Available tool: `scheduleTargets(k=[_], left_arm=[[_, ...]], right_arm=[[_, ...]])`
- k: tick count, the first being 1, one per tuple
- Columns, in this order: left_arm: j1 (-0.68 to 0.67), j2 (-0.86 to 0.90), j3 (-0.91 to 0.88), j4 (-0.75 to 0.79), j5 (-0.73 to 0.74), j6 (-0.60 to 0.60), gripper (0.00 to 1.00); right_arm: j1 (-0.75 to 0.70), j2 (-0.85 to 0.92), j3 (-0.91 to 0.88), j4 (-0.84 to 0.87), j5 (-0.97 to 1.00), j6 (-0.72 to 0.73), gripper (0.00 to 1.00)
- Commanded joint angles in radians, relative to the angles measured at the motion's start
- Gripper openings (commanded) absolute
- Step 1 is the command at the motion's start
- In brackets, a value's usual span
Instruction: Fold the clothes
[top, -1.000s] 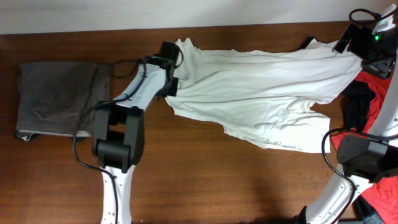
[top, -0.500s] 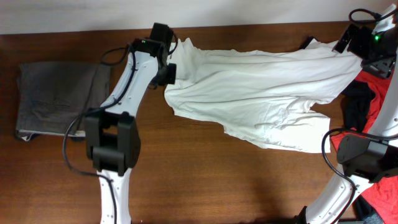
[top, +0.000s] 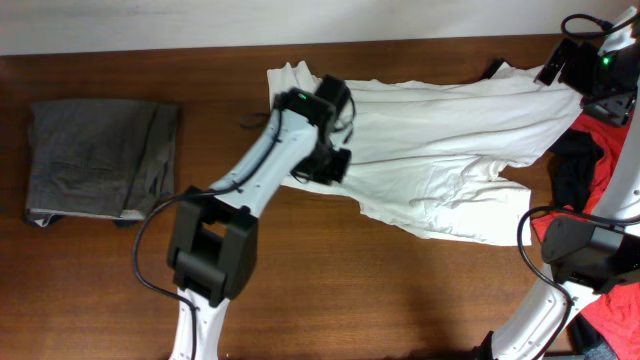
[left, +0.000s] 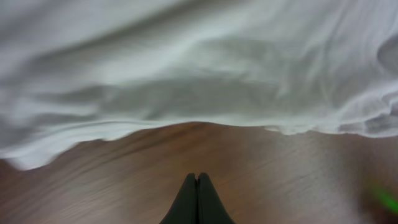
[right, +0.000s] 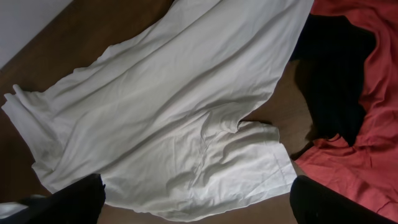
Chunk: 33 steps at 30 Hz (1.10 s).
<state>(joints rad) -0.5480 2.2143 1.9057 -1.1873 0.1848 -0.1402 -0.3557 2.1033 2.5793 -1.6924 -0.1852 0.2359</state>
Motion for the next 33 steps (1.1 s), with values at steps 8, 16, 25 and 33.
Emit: scheduleTargets(k=[8, 16, 25, 33], left_arm=[[-0.061, -0.006, -0.109, 0.162, 0.018, -0.052, 0.00], [-0.065, -0.006, -0.171, 0.181, 0.021, -0.103, 0.00], [-0.067, -0.006, -0.175, 0.241, 0.018, -0.103, 0.00], [-0.071, -0.004, -0.185, 0.294, 0.018, -0.122, 0.00]], right_arm=[[0.002, 0.002, -0.005, -0.006, 0.006, 0.005, 0.99], [0.002, 0.002, -0.005, -0.006, 0.006, 0.005, 0.99], [0.002, 0.002, -0.005, -0.006, 0.006, 0.005, 0.99], [0.002, 0.002, -0.005, -0.006, 0.006, 0.005, 0.99]])
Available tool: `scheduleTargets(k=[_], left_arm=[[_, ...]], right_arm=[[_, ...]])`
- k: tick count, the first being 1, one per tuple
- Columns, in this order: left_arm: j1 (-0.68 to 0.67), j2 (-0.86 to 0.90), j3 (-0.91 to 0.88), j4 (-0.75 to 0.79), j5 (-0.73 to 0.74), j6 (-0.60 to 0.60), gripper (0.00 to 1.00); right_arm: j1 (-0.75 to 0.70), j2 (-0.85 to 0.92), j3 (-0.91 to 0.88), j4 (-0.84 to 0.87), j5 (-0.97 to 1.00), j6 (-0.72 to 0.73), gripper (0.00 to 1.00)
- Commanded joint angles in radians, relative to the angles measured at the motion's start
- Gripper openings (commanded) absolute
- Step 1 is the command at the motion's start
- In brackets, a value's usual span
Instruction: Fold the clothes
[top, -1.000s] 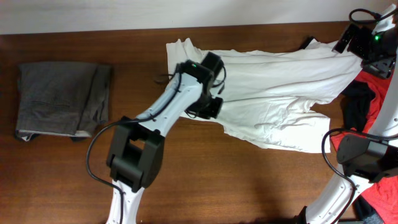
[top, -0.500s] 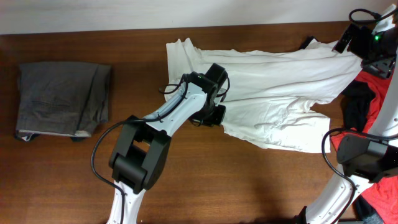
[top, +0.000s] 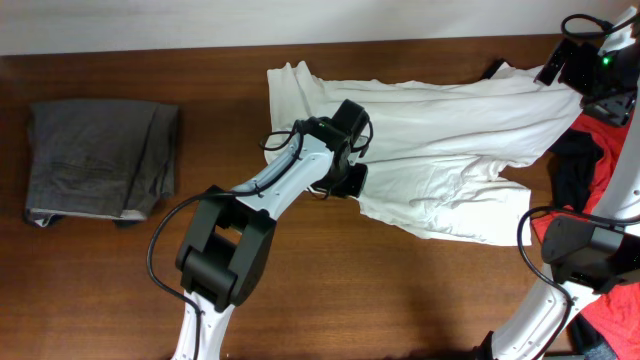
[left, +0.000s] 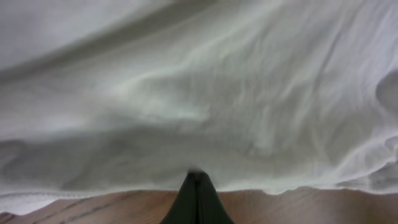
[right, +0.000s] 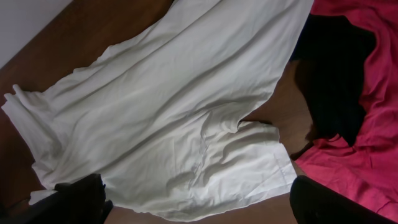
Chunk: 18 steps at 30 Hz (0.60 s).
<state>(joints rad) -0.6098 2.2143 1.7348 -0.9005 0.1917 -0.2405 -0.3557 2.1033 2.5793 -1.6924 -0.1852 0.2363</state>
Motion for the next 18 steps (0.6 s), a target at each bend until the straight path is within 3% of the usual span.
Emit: scheduleTargets(k=[1, 11, 18], left_arm=[[-0.010, -0.004, -0.016, 0.008, 0.010, -0.021, 0.00], [0.000, -0.011, -0.055, 0.044, -0.046, -0.021, 0.00], [0.022, -0.056, -0.051, -0.010, -0.046, -0.021, 0.00]], right_arm=[[0.002, 0.002, -0.005, -0.006, 0.006, 0.004, 0.99], [0.002, 0.002, -0.005, -0.006, 0.006, 0.004, 0.99], [0.002, 0.002, -0.005, -0.006, 0.006, 0.004, 0.99]])
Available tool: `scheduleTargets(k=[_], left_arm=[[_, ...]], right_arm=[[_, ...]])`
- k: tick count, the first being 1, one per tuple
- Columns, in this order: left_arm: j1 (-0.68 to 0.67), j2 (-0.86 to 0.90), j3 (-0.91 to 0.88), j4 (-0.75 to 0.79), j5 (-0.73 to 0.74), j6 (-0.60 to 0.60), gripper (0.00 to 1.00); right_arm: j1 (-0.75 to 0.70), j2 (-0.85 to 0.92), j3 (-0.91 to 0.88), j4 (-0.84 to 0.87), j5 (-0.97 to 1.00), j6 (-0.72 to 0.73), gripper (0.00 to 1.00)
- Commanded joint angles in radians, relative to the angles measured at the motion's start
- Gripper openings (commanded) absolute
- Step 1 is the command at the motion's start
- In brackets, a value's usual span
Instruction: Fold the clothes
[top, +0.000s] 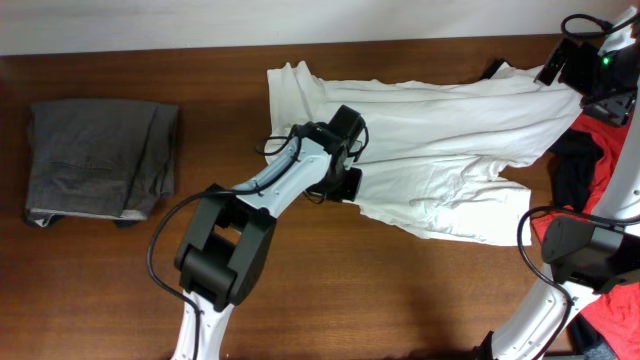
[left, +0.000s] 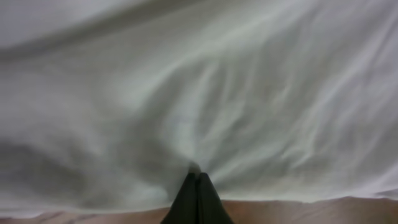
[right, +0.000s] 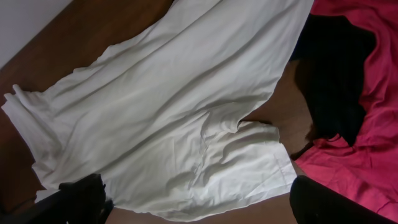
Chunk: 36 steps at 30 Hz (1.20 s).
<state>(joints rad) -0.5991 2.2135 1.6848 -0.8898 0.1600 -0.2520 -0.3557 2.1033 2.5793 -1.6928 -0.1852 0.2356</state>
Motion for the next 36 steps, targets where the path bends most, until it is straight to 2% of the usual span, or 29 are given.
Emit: scheduleTargets(k=[1, 16, 28, 36], left_arm=[[0.007, -0.055, -0.001, -0.030, -0.014, -0.010, 0.00], [-0.055, -0.047, -0.090, 0.027, -0.077, -0.047, 0.00], [-0.055, -0.049, -0.053, 0.061, -0.079, -0.047, 0.00], [-0.054, -0.049, -0.048, 0.138, -0.079, -0.051, 0.00]], right_arm=[[0.002, 0.002, -0.005, -0.005, 0.006, 0.005, 0.99], [0.002, 0.002, -0.005, -0.005, 0.006, 0.005, 0.99], [0.002, 0.002, -0.005, -0.005, 0.006, 0.005, 0.99], [0.002, 0.002, -0.005, -0.006, 0.006, 0.005, 0.99]])
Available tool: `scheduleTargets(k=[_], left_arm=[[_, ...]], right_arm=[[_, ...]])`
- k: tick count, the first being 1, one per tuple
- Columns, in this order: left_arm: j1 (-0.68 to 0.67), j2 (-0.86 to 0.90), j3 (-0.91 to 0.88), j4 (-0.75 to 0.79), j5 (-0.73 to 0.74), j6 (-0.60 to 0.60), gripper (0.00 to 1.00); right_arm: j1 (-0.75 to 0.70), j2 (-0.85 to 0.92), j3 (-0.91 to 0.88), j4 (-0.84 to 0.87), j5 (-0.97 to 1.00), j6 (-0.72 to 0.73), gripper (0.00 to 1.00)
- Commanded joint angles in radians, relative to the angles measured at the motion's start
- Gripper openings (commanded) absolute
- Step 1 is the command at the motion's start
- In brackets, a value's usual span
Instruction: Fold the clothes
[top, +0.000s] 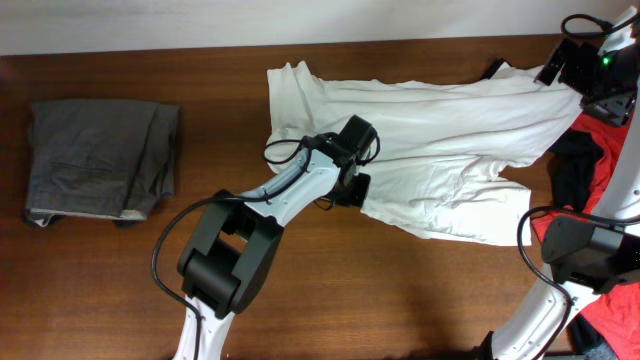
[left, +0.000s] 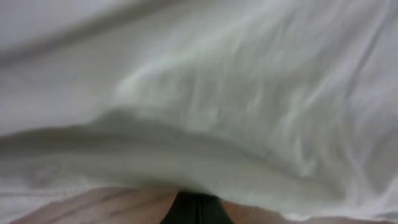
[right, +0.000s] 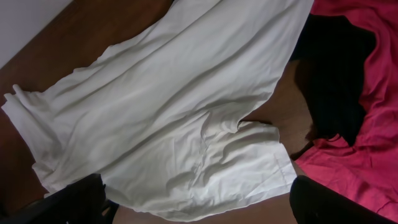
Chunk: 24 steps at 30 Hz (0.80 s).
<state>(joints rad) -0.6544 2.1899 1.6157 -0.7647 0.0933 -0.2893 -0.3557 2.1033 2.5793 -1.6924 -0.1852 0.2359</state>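
A white shirt (top: 440, 140) lies spread across the far middle and right of the wooden table (top: 330, 290). My left gripper (top: 352, 172) is at the shirt's near hem, left of centre. In the left wrist view the shirt (left: 199, 93) fills the frame. The left gripper (left: 198, 199) is shut, fingers pressed together, with their tips hidden under a raised fold of the hem. My right gripper (top: 575, 62) hangs high over the shirt's far right corner. It stands open (right: 199, 210), its fingers wide apart above the shirt (right: 174, 106).
Folded grey trousers (top: 100, 158) lie at the table's left. A red garment (top: 612, 140) and a black one (top: 575, 172) are heaped at the right edge beside the shirt, red (right: 357, 130) and black (right: 329, 68) in the right wrist view.
My left gripper has shifted a little to the right along the near hem. Its tips, then resting against the cloth, are now beneath a lifted fold. The right arm has not moved.
My shut left gripper was first over bare wood just short of the hem, farther left. Then it was at the hem, then its tips touched the cloth. Now the hem is bunched up over the tips. The open right gripper stayed still high at the right.
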Motion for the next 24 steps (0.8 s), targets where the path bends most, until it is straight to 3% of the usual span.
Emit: scheduleTargets(k=[1, 19, 24], left_arm=[[0.001, -0.025, 0.021, 0.019, -0.012, -0.013, 0.00], [0.008, -0.017, 0.024, 0.072, -0.053, -0.013, 0.00], [0.003, -0.010, 0.023, 0.082, -0.127, -0.013, 0.00]], right_arm=[[0.002, 0.002, -0.005, -0.006, 0.006, 0.005, 0.99], [0.001, 0.002, -0.005, -0.006, 0.006, 0.005, 0.99], [0.001, 0.002, -0.005, -0.006, 0.006, 0.005, 0.99]])
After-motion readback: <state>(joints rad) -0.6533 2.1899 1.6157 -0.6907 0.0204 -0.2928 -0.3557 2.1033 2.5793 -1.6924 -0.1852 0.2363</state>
